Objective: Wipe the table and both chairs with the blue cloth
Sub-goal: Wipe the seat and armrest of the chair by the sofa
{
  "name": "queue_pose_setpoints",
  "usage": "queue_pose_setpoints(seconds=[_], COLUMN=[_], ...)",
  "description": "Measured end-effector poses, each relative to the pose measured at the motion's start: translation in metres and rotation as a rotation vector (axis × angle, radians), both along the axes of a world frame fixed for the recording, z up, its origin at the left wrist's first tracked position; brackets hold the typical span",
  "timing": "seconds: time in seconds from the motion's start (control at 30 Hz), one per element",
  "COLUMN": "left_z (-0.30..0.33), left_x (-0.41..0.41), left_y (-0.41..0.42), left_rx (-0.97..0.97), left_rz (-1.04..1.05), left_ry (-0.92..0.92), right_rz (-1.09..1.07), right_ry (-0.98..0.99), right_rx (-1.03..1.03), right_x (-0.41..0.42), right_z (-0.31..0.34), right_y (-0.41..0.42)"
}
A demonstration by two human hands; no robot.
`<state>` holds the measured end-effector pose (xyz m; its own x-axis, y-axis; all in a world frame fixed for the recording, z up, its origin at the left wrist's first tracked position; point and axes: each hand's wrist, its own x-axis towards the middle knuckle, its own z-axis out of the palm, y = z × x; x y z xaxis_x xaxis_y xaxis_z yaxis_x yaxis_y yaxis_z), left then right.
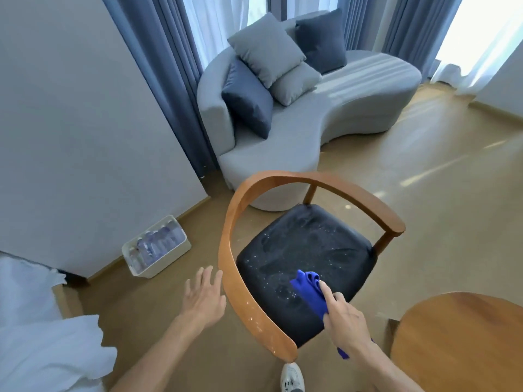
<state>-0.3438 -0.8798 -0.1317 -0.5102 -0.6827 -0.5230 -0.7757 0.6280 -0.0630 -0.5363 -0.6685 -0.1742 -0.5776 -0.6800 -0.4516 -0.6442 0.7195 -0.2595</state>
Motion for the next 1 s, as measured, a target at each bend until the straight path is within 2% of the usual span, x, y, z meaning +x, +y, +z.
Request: queue_pose_setpoints(seconds=[0.27, 0.4, 0.6, 0.83, 1.0], left_z=[-0.029, -0.057, -0.082, -0.116, -0.143], left_x=[-0.104, -0.158, -0.217, -0.263, -0.305], left_y=[-0.127, -0.192, -0.255, -0.300, -0.306], left_rx=[0.010, -0.038, -0.016, 0.005, -0.009], left_rz=[-0.348, -0.617, -0.949, -1.156, -1.204], left_ry=[-0.014, -0.035, 0.037, 0.107, 0.172], right_rz=[-0.283, -0.451, -0.716, -0.906, -1.033], right_ry=[-0.050, -0.037, -0.023, -0.070, -0.132], right_rx=[0.024, 0.079, 0.098, 0.038, 0.008], right_x=[-0.022, -0.020, -0.018, -0.029, -0.043], right_z=[-0.010, -0.016, -0.024, -0.054, -0.097], right_y=[-0.071, -0.117, -0.200, -0.267, -0.292])
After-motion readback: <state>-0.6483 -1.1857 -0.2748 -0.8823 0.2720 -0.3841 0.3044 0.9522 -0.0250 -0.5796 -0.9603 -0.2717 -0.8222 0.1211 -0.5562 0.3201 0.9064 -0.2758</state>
